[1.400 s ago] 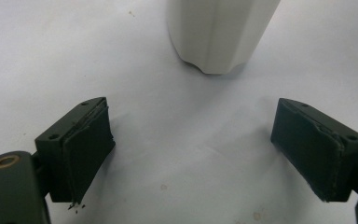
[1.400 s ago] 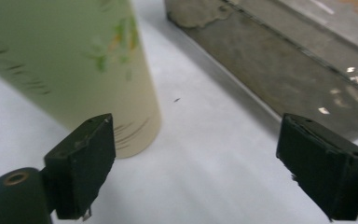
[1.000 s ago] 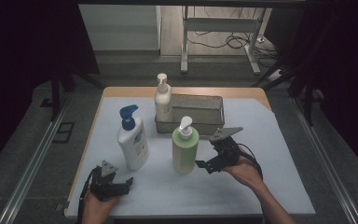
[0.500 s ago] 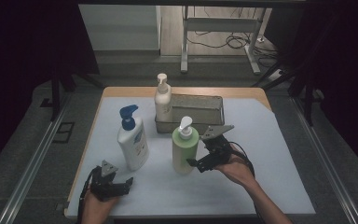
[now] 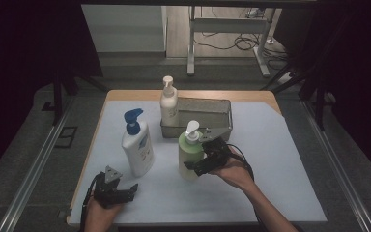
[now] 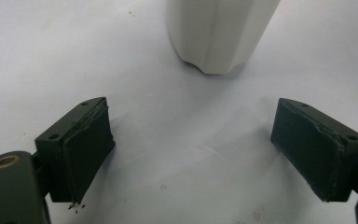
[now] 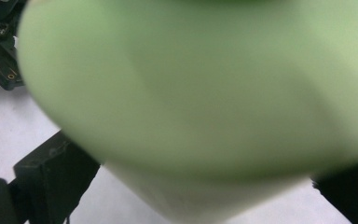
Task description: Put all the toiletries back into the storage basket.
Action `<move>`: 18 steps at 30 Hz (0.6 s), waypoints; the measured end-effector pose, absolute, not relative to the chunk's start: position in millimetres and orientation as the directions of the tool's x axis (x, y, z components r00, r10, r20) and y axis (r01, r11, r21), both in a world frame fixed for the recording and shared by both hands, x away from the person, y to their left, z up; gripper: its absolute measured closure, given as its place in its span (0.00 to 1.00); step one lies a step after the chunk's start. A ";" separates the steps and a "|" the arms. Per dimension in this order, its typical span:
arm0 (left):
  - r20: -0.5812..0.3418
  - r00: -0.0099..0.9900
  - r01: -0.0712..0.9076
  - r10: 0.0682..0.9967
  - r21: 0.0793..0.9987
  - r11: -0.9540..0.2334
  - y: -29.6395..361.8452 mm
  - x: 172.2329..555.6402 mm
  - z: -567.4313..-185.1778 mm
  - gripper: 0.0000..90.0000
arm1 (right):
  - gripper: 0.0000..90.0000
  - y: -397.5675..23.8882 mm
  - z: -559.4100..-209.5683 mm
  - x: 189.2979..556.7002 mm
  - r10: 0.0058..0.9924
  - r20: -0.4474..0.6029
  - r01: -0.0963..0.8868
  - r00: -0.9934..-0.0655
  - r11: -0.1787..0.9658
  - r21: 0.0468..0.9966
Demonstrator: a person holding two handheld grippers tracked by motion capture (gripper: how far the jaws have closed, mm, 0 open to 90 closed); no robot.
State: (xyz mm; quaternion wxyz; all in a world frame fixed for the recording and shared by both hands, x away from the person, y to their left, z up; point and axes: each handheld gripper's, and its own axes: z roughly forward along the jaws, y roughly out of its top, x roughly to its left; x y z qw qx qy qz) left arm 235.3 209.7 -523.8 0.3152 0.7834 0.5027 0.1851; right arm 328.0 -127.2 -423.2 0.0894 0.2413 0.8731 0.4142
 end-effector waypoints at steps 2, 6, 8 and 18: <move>-0.027 0.426 0.671 0.904 0.680 -0.296 209.6 235.3 -523.8 0.13 | 0.04 -124.8 -422.8 328.1 0.494 0.044 0.346 -0.869 0.540 0.767; -0.027 0.426 0.671 0.904 0.680 -0.296 209.6 235.3 -523.8 0.13 | 0.06 -119.8 -422.5 328.5 0.498 0.031 0.337 -0.866 0.538 0.772; -0.028 0.426 0.671 0.904 0.680 -0.295 209.6 235.4 -523.8 0.13 | 0.09 -118.5 -422.4 328.8 0.505 0.025 0.336 -0.863 0.537 0.774; -0.027 0.426 0.671 0.904 0.680 -0.295 209.6 235.4 -523.8 0.13 | 0.14 -118.6 -420.4 325.7 0.532 0.000 0.339 -0.847 0.540 0.770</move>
